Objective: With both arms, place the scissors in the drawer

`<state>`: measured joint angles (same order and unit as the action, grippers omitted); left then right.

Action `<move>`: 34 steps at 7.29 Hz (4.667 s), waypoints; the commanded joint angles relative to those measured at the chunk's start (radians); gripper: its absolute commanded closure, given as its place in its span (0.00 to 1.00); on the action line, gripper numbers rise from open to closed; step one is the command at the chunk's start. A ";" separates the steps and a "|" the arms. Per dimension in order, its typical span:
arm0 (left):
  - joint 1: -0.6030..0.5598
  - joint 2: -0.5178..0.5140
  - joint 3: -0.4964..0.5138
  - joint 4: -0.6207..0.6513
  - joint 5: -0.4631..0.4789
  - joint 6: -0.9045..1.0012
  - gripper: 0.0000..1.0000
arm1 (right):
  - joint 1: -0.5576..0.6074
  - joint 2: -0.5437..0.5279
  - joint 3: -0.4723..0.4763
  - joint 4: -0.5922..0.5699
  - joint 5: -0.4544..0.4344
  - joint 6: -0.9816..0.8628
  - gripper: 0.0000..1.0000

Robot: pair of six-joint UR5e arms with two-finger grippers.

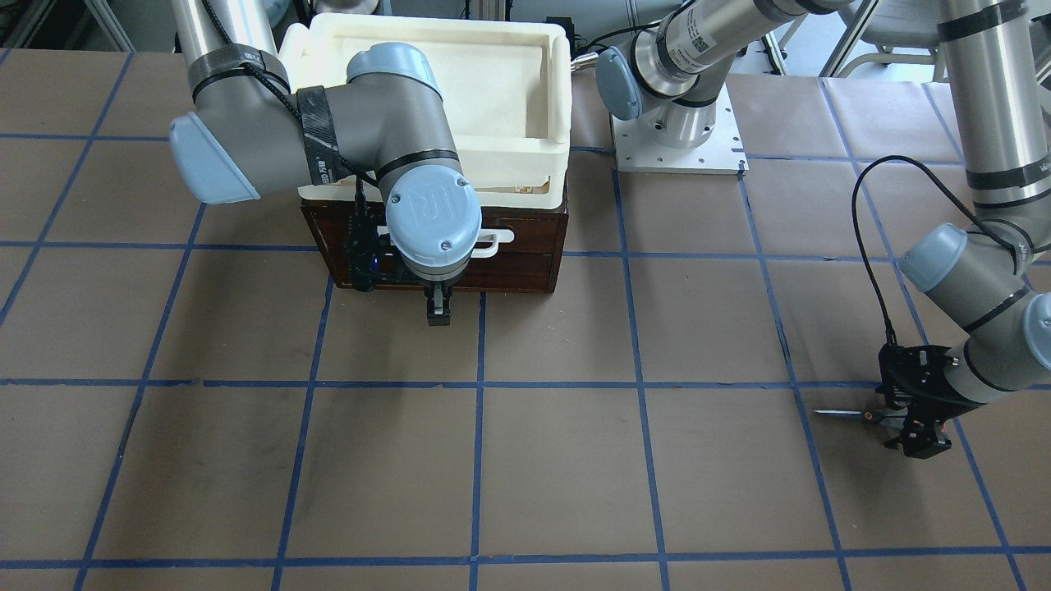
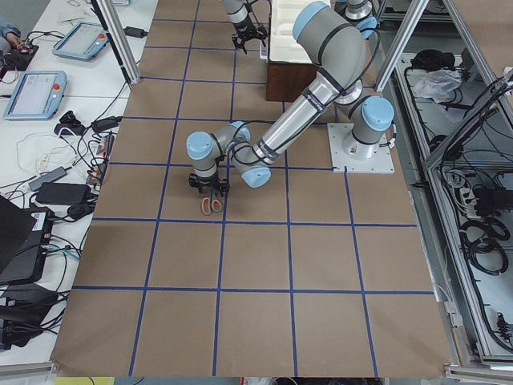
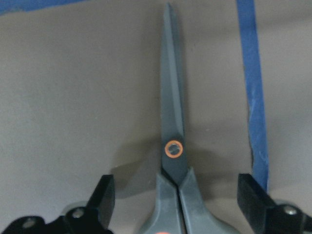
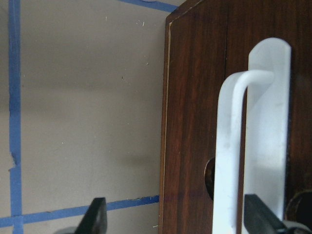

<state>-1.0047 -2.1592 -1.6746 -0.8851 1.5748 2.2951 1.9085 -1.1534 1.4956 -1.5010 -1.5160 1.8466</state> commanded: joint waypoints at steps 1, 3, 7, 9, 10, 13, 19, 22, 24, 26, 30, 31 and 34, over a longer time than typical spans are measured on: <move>0.000 -0.001 -0.001 0.000 -0.001 0.001 0.16 | 0.000 0.012 0.000 -0.004 0.003 -0.001 0.00; 0.000 -0.002 -0.001 0.000 -0.001 0.003 0.30 | 0.000 0.012 0.002 -0.005 0.002 -0.001 0.00; 0.000 -0.001 -0.001 0.003 -0.004 0.003 0.44 | 0.000 0.012 0.029 -0.008 0.003 -0.001 0.00; 0.000 0.004 -0.001 0.005 -0.006 0.000 0.51 | 0.000 0.012 0.044 -0.010 0.002 -0.001 0.00; 0.000 0.013 -0.001 0.003 -0.006 -0.012 0.56 | 0.000 0.012 0.043 -0.014 0.002 -0.003 0.00; -0.002 0.018 -0.001 0.003 -0.007 -0.016 0.66 | 0.000 0.012 0.038 -0.130 -0.012 -0.023 0.00; -0.002 0.027 0.007 -0.002 -0.007 -0.017 0.74 | -0.023 0.040 0.003 -0.195 -0.024 -0.171 0.00; -0.049 0.062 0.012 -0.018 0.001 -0.046 0.84 | -0.026 0.063 -0.032 -0.197 -0.038 -0.182 0.00; -0.090 0.146 0.015 -0.086 0.002 -0.048 0.92 | -0.026 0.081 -0.080 -0.197 -0.039 -0.184 0.00; -0.139 0.212 0.018 -0.152 0.002 -0.113 1.00 | -0.038 0.086 -0.092 -0.196 -0.039 -0.191 0.00; -0.320 0.361 0.064 -0.345 0.008 -0.239 1.00 | -0.043 0.116 -0.138 -0.197 -0.039 -0.198 0.00; -0.363 0.381 0.064 -0.383 0.008 -0.244 1.00 | -0.043 0.119 -0.147 -0.200 -0.043 -0.219 0.00; -0.454 0.436 0.072 -0.454 0.036 -0.346 1.00 | -0.063 0.138 -0.173 -0.214 -0.043 -0.236 0.00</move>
<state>-1.4249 -1.7424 -1.6054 -1.3094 1.6015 2.0020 1.8533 -1.0206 1.3337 -1.7115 -1.5583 1.6200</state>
